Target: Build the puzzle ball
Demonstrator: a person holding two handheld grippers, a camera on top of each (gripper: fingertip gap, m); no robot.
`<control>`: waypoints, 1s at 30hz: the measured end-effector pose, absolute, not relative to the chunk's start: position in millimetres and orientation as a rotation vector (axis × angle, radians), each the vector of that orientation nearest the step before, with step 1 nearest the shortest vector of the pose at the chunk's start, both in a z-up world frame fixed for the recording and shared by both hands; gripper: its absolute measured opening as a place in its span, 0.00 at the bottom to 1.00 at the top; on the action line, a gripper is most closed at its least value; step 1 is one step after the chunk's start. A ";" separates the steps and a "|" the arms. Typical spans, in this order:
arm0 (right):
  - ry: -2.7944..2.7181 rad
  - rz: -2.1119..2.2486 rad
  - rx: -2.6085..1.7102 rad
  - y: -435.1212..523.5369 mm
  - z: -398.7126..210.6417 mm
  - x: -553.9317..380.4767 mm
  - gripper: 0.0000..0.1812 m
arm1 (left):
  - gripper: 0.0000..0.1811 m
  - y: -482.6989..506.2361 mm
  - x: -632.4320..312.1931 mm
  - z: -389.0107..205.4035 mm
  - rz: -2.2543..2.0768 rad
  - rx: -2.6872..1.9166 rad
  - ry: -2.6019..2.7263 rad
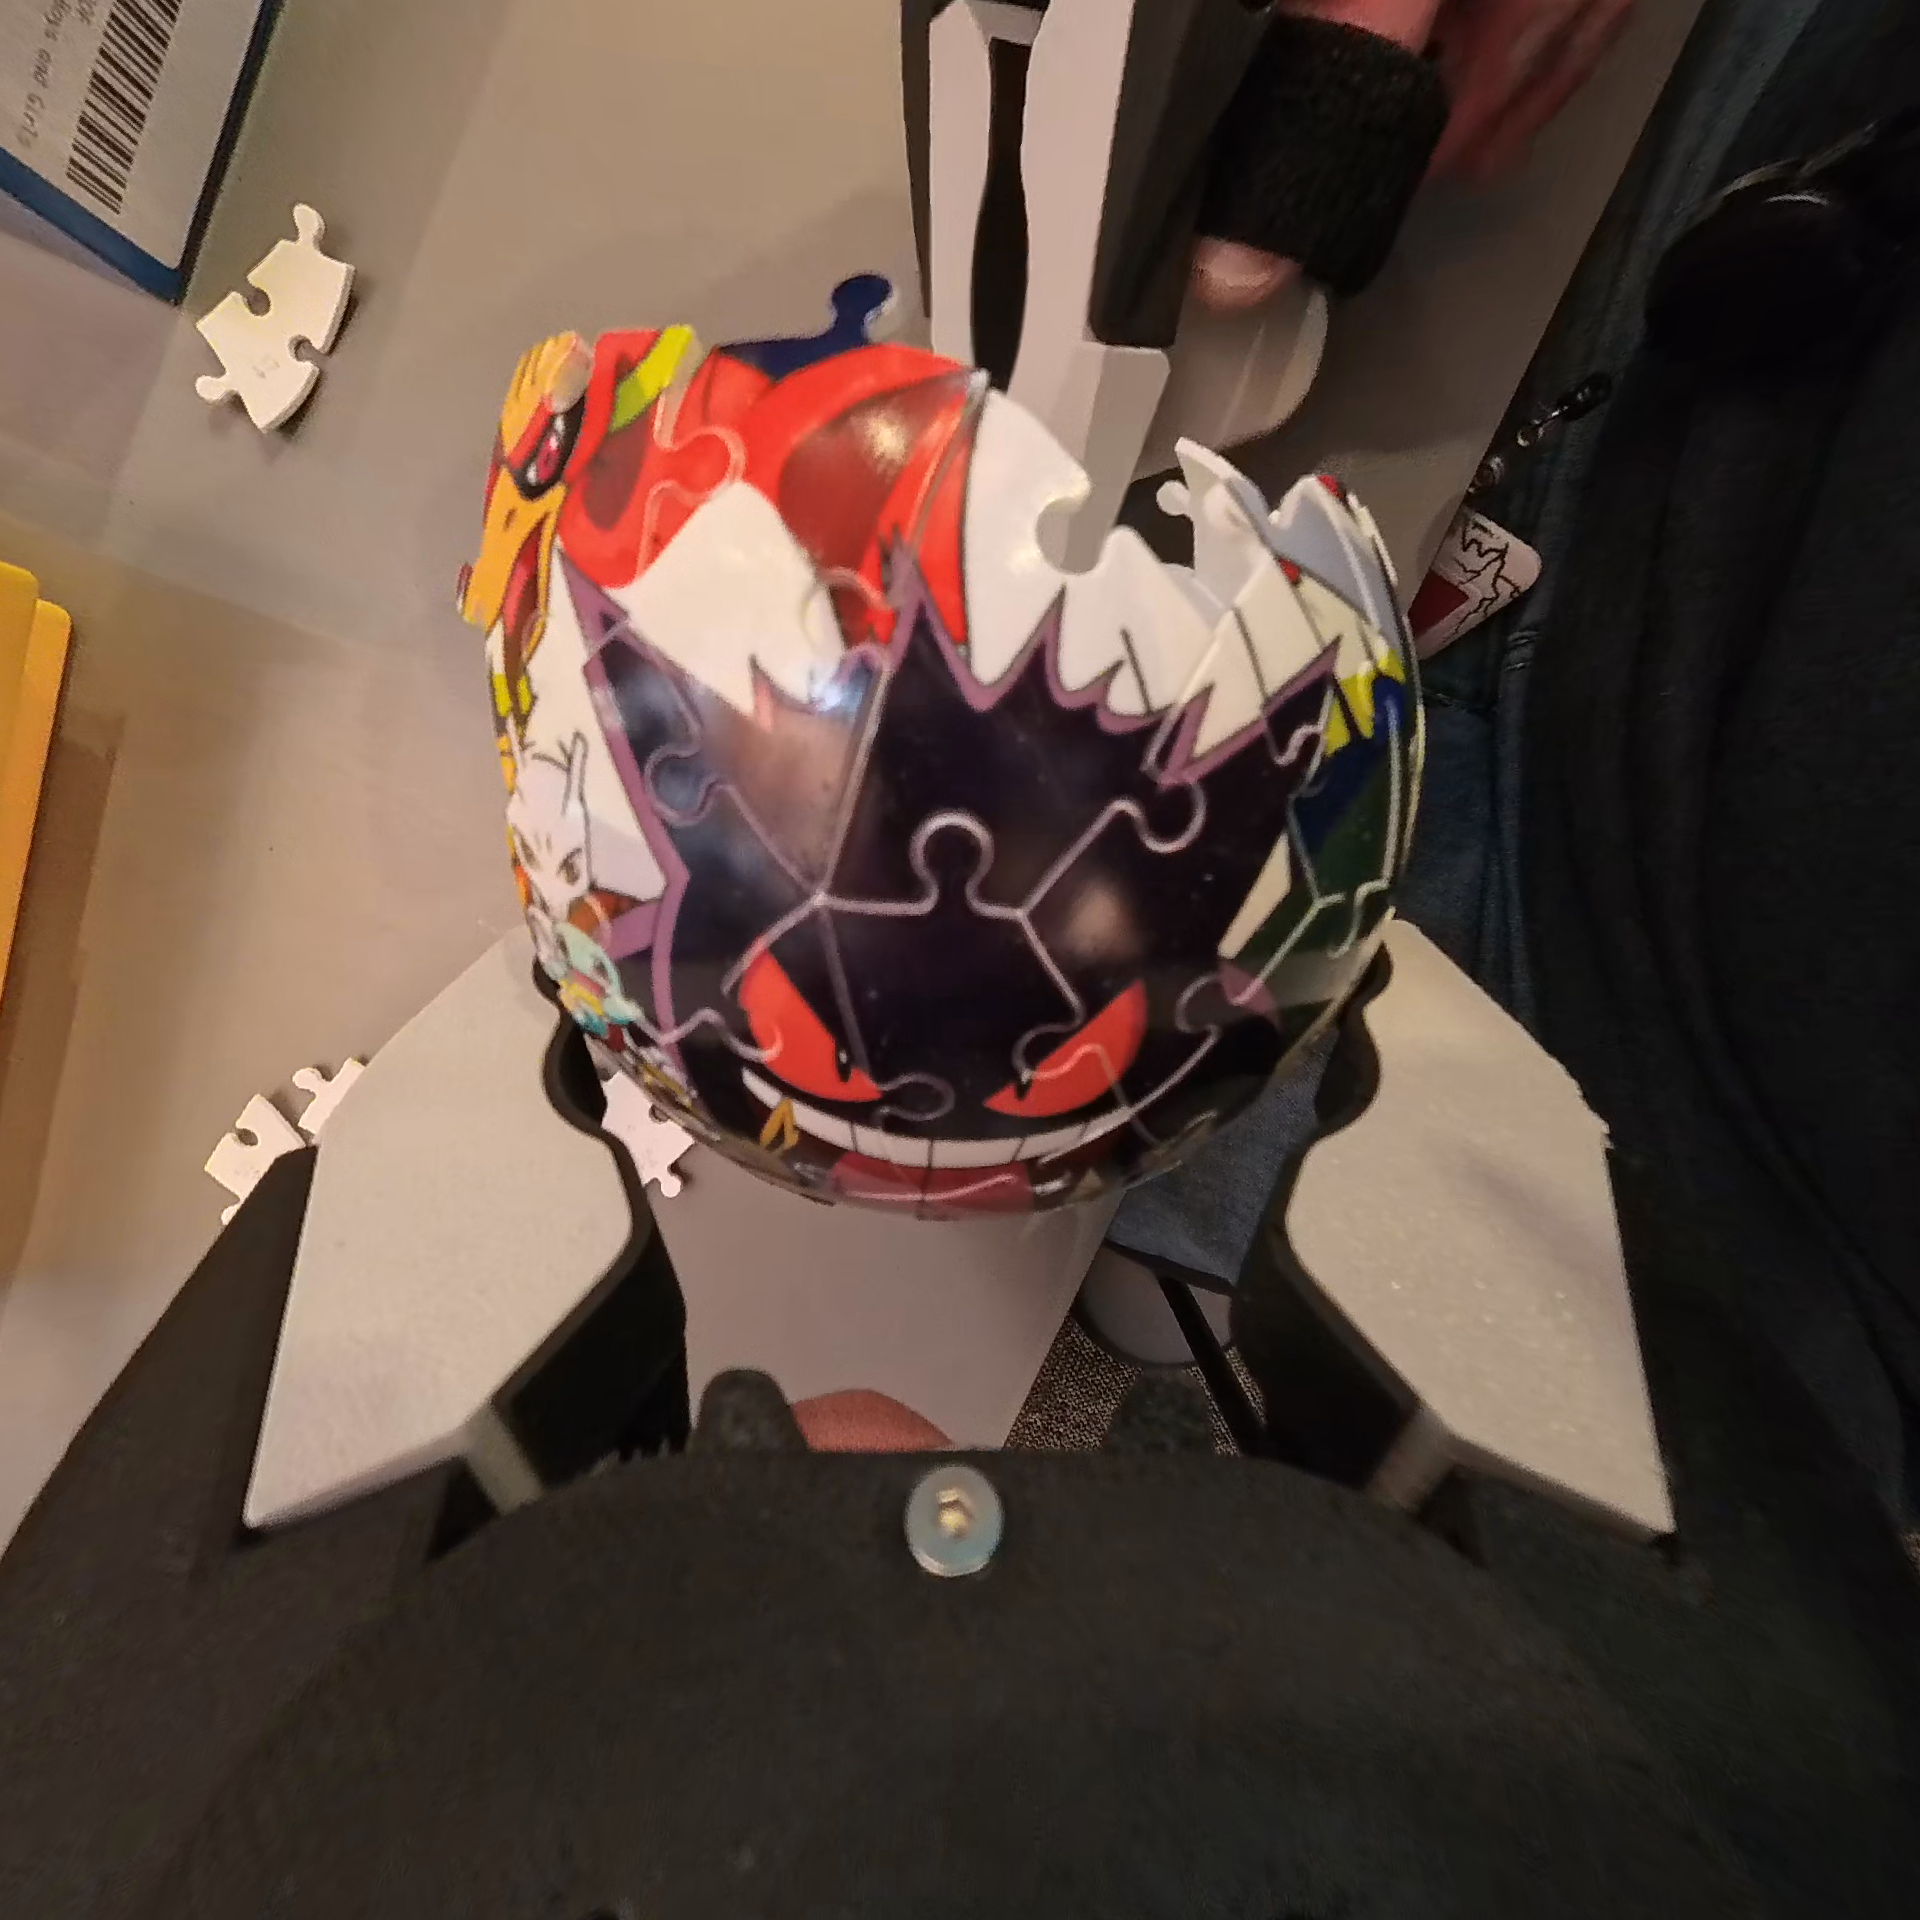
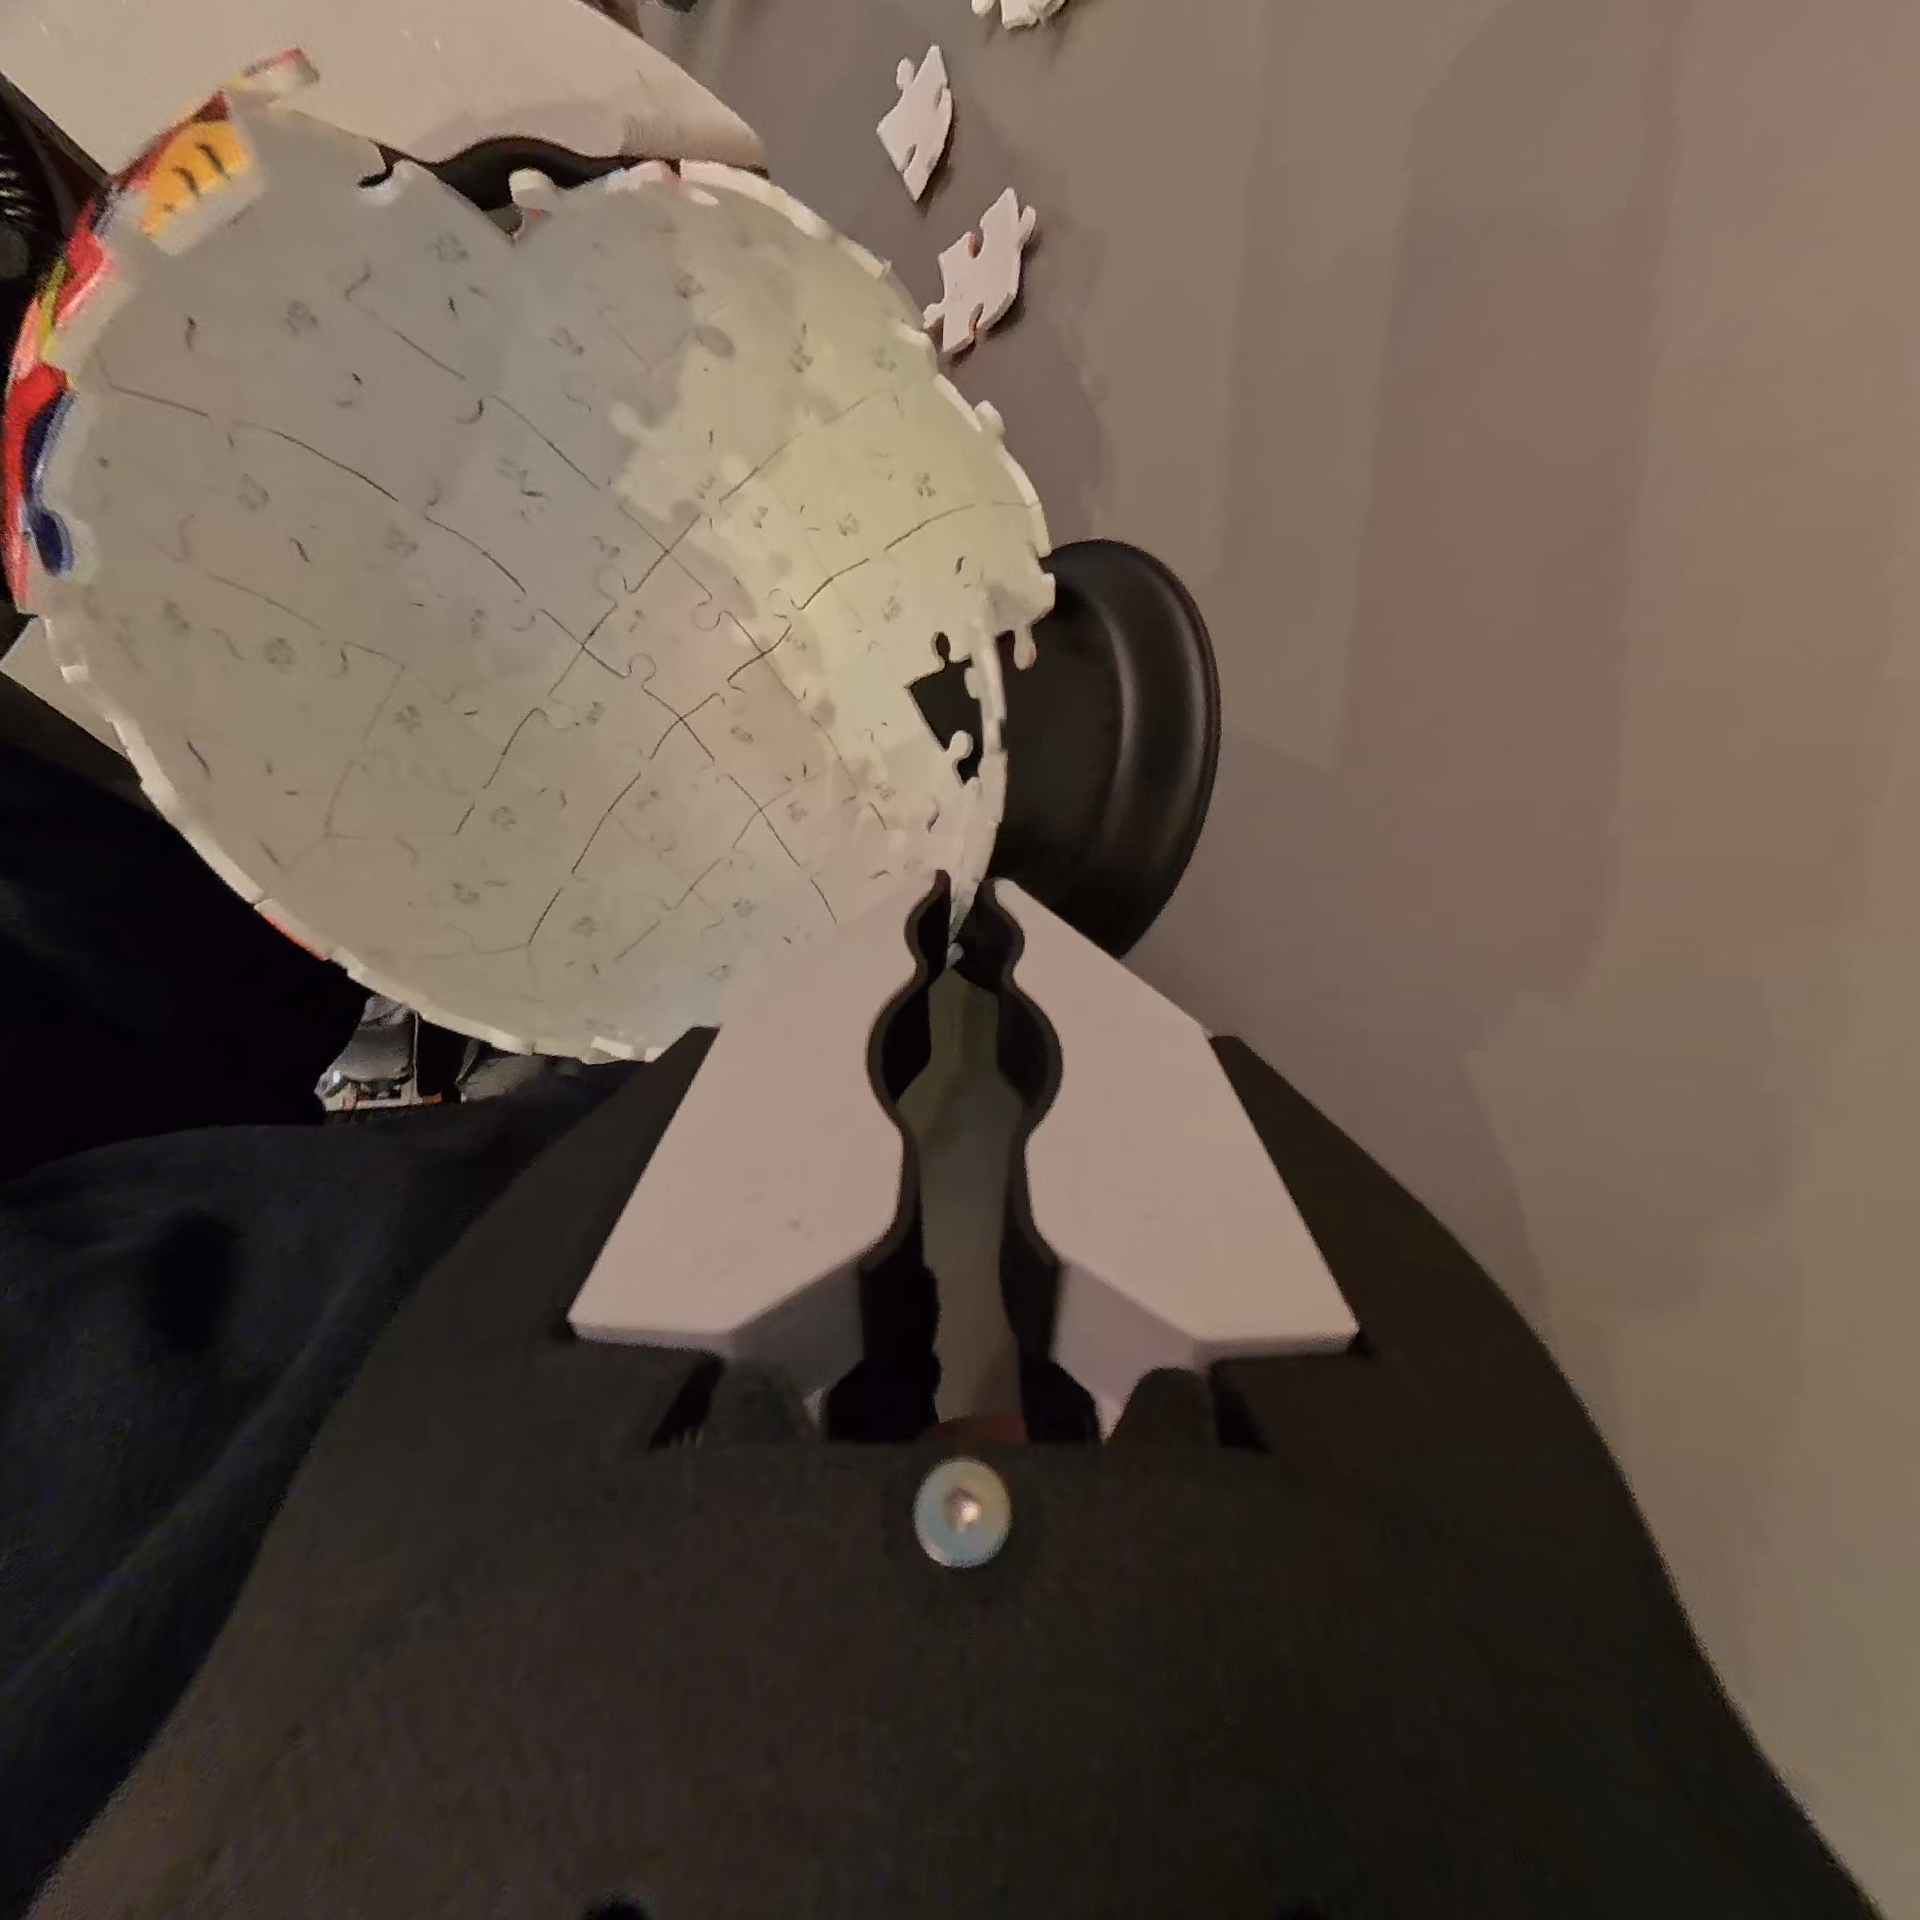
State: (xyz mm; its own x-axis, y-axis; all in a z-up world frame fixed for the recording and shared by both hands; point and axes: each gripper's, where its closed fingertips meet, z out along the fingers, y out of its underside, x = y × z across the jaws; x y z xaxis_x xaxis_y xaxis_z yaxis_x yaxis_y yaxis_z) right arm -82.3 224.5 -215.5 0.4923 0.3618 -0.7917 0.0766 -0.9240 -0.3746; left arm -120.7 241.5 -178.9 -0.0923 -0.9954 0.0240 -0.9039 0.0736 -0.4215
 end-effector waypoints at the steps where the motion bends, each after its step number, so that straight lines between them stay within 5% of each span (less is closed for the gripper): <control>1: -0.379 1.409 -2.452 224.3 -215.2 -82.2 0.01 | 0.74 241.4 -120.5 -178.9 -0.485 -1.909 2.083; 30: -0.447 1.360 -2.486 221.5 -214.8 -82.7 0.04 | 0.74 241.8 -119.0 -179.1 -0.492 -1.901 2.078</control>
